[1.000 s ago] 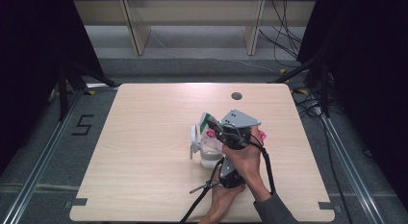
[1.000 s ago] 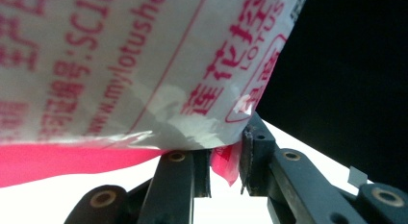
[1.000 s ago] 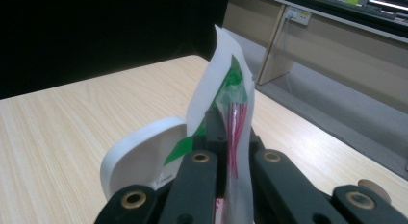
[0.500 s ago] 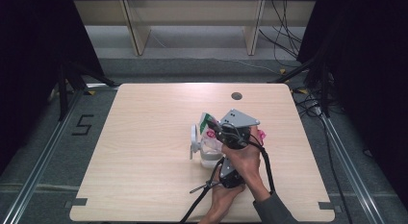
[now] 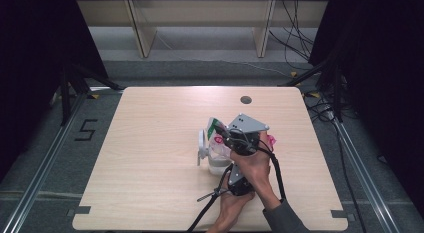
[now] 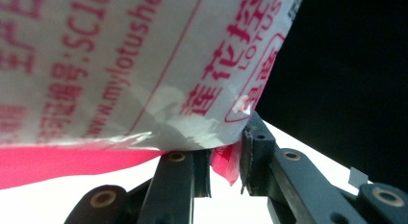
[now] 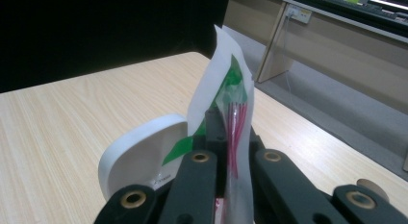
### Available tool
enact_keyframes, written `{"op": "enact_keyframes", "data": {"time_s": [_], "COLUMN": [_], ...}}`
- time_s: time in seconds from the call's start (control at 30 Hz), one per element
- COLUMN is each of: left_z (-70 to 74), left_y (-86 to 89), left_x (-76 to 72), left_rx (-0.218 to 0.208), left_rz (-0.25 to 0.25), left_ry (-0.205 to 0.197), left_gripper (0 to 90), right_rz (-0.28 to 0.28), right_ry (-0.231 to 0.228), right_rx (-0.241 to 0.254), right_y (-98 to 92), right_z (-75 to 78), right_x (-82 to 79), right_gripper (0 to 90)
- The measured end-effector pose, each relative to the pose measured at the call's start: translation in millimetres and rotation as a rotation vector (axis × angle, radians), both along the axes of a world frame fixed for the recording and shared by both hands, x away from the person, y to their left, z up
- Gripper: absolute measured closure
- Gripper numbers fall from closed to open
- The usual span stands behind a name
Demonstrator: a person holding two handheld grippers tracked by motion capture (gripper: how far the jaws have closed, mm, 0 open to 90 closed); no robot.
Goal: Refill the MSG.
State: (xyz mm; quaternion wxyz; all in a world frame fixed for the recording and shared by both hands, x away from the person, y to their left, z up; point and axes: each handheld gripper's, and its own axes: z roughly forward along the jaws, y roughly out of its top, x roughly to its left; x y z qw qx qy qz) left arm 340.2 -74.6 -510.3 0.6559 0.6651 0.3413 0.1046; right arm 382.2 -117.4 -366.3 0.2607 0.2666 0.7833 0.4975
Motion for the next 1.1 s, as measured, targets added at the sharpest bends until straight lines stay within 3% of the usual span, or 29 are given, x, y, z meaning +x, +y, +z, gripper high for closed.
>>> {"op": "enact_keyframes", "data": {"time_s": [0.03,0.23,0.3,0.33,0.5,0.67,0.73,0.77,0.8,0.83,0.87,0.97,1.07,1.1], "left_z": [0.0,-0.1,0.4,0.4,0.1,0.0,0.2,0.3,0.1,0.4,0.2,0.0,0.2,1.7], "left_y": [0.3,0.5,0.6,0.7,0.8,-0.7,0.6,0.4,-0.8,-0.2,-0.5,-0.8,-1.1,1.6], "left_x": [0.0,0.0,-0.3,-0.4,-0.4,-0.6,-0.4,-0.6,-0.7,-1.1,-0.7,-0.8,-0.8,-1.7], "left_rx": [0.005,0.006,0.005,0.001,0.009,-0.011,0.008,0.003,-0.012,-0.005,-0.010,-0.012,-0.014,0.039], "left_rz": [-0.003,-0.002,-0.005,-0.008,-0.008,-0.004,-0.008,-0.009,-0.004,-0.004,-0.005,-0.004,-0.004,-0.001], "left_ry": [-0.004,-0.002,-0.001,-0.004,-0.002,-0.005,0.000,0.000,-0.004,-0.004,-0.006,-0.004,-0.003,0.002], "left_gripper": [76.3,76.3,76.3,76.3,76.3,76.3,76.3,76.3,76.3,76.3,76.3,76.3,76.3,76.3], "right_rz": [-0.007,-0.016,-0.008,-0.012,0.000,-0.001,-0.018,-0.015,-0.016,-0.010,-0.006,0.001,-0.001,-0.005], "right_ry": [-0.023,0.000,-0.023,0.019,0.000,-0.009,0.016,-0.014,0.019,0.000,0.014,-0.010,-0.003,0.009], "right_rx": [0.001,0.009,-0.001,0.019,-0.011,-0.006,0.013,0.002,0.011,0.007,0.007,-0.016,-0.008,-0.001], "right_y": [-0.6,0.1,-0.4,0.8,0.8,-0.2,0.5,-0.2,0.6,0.2,0.5,0.5,0.5,0.7], "right_z": [0.6,0.8,0.9,0.8,0.6,1.4,1.0,0.8,0.9,1.2,1.5,1.0,0.9,1.1], "right_x": [0.5,-1.5,0.0,-2.6,-1.0,-0.6,-2.2,-0.5,-2.4,-1.5,-2.1,-0.6,-0.8,-1.6], "right_gripper": [89.8,89.8,89.8,89.8,89.8,89.8,89.8,89.8,89.8,89.8,89.8,89.7,89.7,89.7]}}
